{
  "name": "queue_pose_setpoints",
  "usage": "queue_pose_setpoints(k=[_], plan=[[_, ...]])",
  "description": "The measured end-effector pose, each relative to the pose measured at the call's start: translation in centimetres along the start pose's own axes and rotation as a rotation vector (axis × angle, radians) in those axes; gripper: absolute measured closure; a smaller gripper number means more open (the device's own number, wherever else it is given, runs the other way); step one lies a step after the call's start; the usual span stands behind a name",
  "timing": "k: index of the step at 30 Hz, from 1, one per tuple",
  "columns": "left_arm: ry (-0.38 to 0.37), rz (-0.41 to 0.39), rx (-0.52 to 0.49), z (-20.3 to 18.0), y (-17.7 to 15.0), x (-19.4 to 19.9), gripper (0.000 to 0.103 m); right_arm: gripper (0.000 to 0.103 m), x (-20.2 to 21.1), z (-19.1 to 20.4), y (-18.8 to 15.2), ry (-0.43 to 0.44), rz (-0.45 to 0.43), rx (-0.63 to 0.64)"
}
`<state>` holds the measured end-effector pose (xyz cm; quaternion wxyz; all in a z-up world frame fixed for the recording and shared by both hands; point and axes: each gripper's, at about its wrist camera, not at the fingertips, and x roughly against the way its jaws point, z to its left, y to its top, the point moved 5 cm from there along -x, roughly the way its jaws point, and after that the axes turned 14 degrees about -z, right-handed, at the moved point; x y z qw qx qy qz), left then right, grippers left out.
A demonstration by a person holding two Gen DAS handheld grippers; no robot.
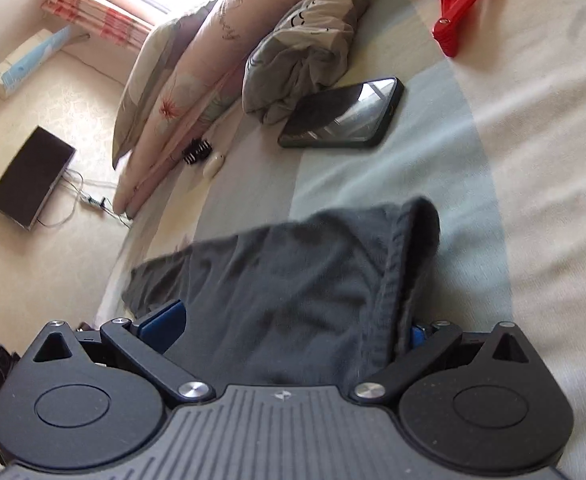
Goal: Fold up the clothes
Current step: 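Close the right gripper on the elastic waistband edge of the sweatpants, then lift the waistband with the right gripper while the left gripper approaches the pants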
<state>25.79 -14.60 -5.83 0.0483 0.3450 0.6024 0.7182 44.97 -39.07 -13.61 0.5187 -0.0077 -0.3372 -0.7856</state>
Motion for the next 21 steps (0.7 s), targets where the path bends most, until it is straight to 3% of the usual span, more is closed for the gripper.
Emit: queue_pose_setpoints(k=[4,9,14,16,18,19,20,21], plan=[[0.006,0.009,-0.003,-0.1,0.0,-0.1,0.001,0.0,-1.2,-0.7,1.3,0.041,-0.04,-0.015],[0.01,0.029,-0.002,0.0,-0.6,-0.6,0.001,0.019,0.1,-1.5,0.8,0.075,-0.007,0.039],[0.004,0.033,0.005,0.0,-0.8,-1.2,0.001,0.022,-0.3,-1.7,1.1,0.114,0.02,0.043],[0.005,0.038,0.004,-0.2,-0.8,-1.5,0.001,0.033,-1.6,-1.7,1.5,0.106,0.045,0.063],[0.005,0.04,-0.005,-0.5,-0.8,-1.6,0.001,0.065,-2.2,-2.8,1.8,0.086,0.051,0.038],[0.001,0.039,-0.011,-0.6,-0.8,-1.5,0.001,0.074,-2.1,-3.5,1.8,0.076,0.049,0.026],[-0.002,0.041,-0.013,-0.6,-0.9,-1.5,0.001,0.093,-2.1,-4.3,1.8,0.067,0.047,0.014],[-0.005,0.044,-0.015,-0.6,-0.9,-1.4,0.001,0.098,-1.9,-4.8,1.7,0.065,0.038,0.004]])
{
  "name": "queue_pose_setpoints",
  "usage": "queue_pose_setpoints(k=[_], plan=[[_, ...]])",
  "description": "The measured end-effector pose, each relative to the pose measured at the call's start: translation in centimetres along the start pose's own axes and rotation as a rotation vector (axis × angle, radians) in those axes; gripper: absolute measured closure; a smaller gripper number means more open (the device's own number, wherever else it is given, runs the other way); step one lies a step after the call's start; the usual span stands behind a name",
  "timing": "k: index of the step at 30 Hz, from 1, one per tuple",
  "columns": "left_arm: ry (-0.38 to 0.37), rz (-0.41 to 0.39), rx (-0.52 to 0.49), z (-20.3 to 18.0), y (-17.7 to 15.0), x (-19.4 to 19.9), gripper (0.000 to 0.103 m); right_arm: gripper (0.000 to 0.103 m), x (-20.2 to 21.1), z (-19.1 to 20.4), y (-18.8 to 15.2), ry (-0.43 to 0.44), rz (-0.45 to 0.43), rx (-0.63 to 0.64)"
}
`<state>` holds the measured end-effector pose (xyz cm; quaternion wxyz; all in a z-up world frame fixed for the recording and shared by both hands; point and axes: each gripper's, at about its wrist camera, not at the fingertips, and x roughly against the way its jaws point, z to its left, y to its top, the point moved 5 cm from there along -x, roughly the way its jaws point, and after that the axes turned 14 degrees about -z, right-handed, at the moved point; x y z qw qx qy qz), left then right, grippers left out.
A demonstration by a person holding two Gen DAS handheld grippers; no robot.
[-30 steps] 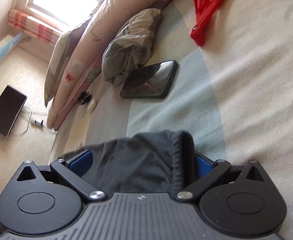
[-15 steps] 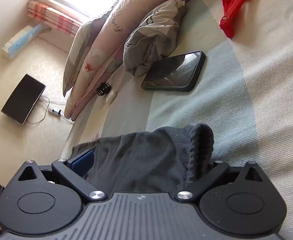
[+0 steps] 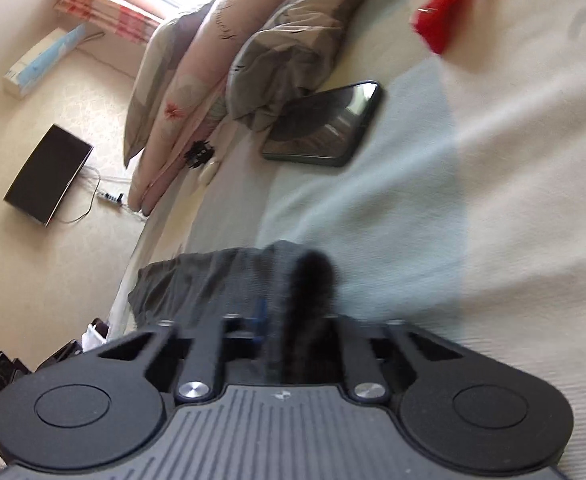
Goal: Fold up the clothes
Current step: 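Lift the waistband with the right gripper while the left gripper approaches the pants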
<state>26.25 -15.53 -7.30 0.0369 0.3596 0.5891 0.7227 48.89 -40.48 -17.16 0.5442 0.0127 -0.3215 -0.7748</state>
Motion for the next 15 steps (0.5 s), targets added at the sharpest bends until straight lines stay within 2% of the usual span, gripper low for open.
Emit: queue_pose_setpoints(k=[6,11,15], plan=[[0.002,0.021,0.01,0.2,-0.3,-0.5,0.001,0.098,-0.2,1.4,-0.5,-0.048,-0.011,0.129],[-0.012,0.03,-0.001,0.1,-0.1,-0.6,0.001,0.096,-0.2,3.9,-1.3,-0.148,-0.024,0.301],[-0.011,0.043,-0.018,0.2,0.0,-0.8,0.001,0.095,-0.2,5.7,-1.9,-0.206,0.006,0.408]])
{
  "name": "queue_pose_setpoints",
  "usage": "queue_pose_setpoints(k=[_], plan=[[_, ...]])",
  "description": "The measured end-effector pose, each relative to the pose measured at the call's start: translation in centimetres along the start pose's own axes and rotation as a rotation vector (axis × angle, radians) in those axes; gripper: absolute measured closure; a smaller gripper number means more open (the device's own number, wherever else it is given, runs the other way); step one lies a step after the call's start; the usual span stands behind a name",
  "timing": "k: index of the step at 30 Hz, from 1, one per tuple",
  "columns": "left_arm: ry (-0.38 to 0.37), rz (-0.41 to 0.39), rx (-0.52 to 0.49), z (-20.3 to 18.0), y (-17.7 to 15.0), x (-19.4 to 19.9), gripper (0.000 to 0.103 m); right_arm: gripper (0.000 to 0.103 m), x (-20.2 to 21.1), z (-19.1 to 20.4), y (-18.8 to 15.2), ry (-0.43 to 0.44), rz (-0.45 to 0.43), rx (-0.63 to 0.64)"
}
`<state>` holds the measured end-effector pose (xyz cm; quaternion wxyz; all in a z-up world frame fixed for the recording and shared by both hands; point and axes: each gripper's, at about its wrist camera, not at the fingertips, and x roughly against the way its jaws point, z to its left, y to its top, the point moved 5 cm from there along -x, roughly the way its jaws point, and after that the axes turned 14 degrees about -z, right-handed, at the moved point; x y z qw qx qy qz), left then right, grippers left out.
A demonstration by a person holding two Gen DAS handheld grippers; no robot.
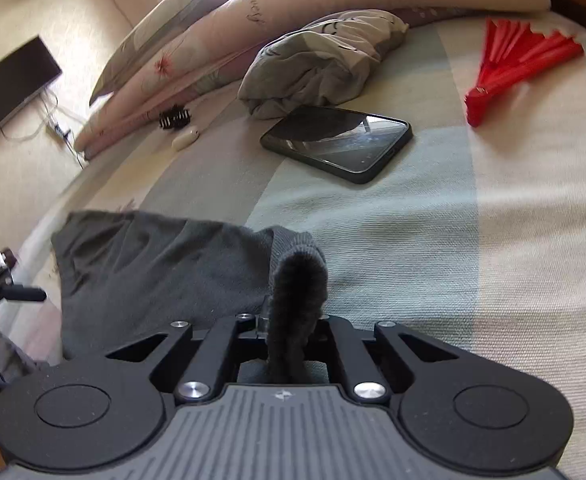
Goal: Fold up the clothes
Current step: 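Lift the waistband with the right gripper while the left gripper approaches the pants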
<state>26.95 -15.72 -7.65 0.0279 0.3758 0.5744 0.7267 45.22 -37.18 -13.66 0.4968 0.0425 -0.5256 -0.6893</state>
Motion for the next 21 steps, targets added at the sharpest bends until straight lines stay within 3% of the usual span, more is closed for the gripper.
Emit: queue_pose_setpoints(k=[12,16,21], plan=[[0.034,0.046,-0.018,2.4,0.4,-1.8,0.001,0.095,3.4,4.2,0.5,0.025,-0.029,0.069],[0.008,0.064,-0.07,2.7,-0.1,-2.8,0.001,0.095,4.3,5.4,0.4,0.043,-0.031,0.085],[0.029,0.088,-0.108,2.9,-0.8,-3.8,0.001,0.095,5.1,6.7,-0.3,0.066,-0.022,0.096]])
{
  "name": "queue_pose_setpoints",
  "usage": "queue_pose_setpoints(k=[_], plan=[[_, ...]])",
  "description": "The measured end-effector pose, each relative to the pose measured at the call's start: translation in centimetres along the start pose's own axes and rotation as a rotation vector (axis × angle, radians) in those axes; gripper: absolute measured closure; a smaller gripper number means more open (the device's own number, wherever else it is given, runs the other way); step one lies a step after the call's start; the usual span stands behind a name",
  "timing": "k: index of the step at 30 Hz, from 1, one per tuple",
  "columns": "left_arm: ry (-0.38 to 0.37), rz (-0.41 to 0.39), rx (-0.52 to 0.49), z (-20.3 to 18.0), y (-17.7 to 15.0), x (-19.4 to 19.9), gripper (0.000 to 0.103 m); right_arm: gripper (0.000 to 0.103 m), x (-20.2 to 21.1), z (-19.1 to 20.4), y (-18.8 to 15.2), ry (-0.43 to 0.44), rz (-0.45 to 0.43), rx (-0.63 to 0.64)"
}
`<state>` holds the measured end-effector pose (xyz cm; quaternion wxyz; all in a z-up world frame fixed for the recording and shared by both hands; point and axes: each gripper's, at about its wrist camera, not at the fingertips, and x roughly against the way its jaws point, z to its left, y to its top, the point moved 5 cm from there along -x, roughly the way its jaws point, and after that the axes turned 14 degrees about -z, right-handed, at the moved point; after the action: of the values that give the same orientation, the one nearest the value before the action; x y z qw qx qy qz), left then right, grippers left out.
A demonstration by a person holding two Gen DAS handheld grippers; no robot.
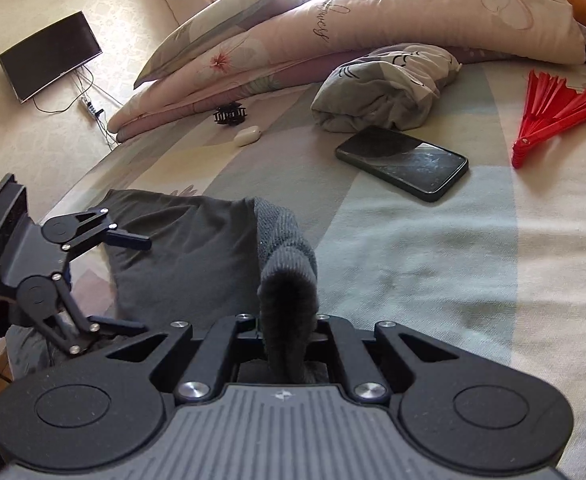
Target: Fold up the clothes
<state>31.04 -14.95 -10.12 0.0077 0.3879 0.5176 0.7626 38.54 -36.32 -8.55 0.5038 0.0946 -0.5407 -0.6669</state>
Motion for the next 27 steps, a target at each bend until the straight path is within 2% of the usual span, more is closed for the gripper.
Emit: queue_pose_setpoints(k=[4,9,15,27], plan=[[0.022,-0.009,-0.029,0.0,-0.3,-0.5,0.001,0.095,0.5,0.8,-0.6,0.016,0.013,0.01],[0.065,-0.035,-0.149,-0.6,-0.6,-1.4,0.001,0.095,0.9,1.6,-1.1,0.035,0.026,0.02],[0.111,-0.084,-0.23,-0.6,-0.4,-1.8,0.001,0.095,1.3,2.2,-1.8,0.059,0.042,0.032],[0.195,-0.111,-0.394,0.4,-0.9,-1.8,0.001,0.094,2.6,3.8,-3.9,0.11,0.093,0.065]])
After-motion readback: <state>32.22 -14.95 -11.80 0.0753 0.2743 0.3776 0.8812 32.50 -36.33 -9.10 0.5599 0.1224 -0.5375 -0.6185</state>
